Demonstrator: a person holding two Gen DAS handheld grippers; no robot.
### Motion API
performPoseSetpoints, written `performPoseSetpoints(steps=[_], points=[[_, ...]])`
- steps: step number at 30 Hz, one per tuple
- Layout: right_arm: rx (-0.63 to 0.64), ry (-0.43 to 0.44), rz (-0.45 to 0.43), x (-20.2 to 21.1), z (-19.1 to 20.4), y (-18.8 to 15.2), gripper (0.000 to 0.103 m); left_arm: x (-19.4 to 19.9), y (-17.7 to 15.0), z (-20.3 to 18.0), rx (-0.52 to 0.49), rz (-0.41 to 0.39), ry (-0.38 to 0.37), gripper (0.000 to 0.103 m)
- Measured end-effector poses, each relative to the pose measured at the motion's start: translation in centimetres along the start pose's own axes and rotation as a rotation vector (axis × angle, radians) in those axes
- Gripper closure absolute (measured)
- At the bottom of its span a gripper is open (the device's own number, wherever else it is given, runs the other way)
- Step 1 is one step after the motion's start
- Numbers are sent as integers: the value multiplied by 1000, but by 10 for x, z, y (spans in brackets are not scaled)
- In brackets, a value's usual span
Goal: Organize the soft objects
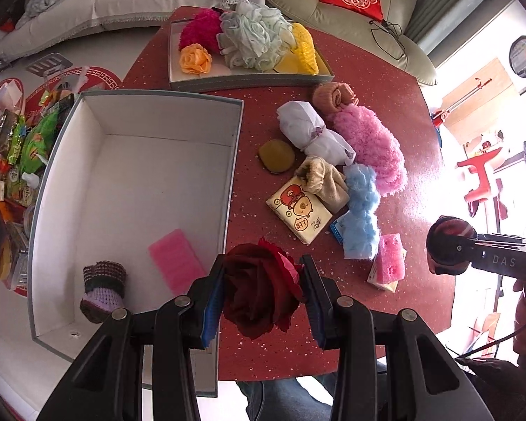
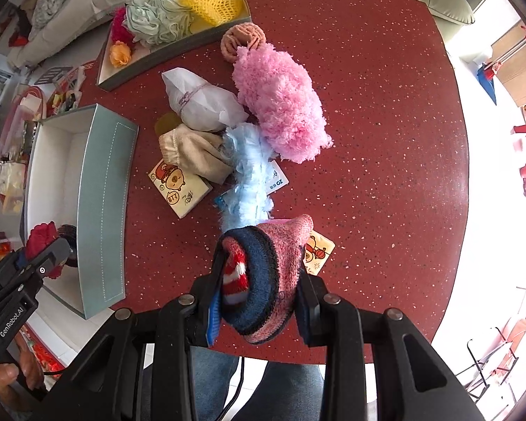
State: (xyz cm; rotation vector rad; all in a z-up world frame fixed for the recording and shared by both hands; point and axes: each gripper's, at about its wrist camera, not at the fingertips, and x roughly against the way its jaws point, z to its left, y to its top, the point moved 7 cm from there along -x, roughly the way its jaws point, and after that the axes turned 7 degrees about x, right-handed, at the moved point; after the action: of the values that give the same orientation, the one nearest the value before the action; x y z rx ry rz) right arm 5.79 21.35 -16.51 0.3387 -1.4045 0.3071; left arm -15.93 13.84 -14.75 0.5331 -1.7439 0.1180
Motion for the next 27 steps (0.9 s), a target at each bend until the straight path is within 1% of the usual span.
performPoseSetpoints(steps=[17,27], points=[[128,-33,-14,7,48,24,66,8,-1,68,154,-49,30,62],[215,-29,-34,11,85,37,66,10,-6,96,208,-58,49,62]])
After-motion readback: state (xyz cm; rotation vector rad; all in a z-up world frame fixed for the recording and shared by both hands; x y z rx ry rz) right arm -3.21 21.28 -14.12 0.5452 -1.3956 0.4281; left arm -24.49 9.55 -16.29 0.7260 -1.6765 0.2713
